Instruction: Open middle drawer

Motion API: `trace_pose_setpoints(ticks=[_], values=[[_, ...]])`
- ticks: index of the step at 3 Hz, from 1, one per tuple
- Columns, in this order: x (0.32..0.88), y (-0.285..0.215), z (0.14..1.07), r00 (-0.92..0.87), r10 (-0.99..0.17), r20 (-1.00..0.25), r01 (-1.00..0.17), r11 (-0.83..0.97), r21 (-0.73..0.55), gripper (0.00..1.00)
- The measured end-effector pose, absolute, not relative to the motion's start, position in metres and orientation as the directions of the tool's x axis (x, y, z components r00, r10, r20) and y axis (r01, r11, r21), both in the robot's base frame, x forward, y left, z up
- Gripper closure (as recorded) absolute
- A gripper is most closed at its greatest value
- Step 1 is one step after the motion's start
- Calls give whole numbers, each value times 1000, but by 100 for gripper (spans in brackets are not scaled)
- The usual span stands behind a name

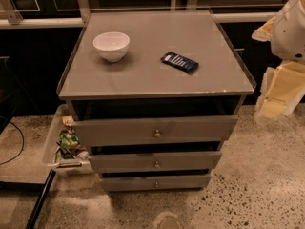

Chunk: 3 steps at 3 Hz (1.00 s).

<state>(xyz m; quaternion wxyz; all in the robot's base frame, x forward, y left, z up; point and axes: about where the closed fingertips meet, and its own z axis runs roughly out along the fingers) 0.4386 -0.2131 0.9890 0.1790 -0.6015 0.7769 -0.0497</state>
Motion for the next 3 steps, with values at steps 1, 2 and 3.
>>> trace_pose_setpoints(ticks=[1,2,3], values=[[436,-216,962,-196,-960,-198,-922,249,-296,0],[436,-216,962,-196,-960,-198,-922,249,-296,0],[433,-215,944,-196,-961,-195,-932,244,-268,0]])
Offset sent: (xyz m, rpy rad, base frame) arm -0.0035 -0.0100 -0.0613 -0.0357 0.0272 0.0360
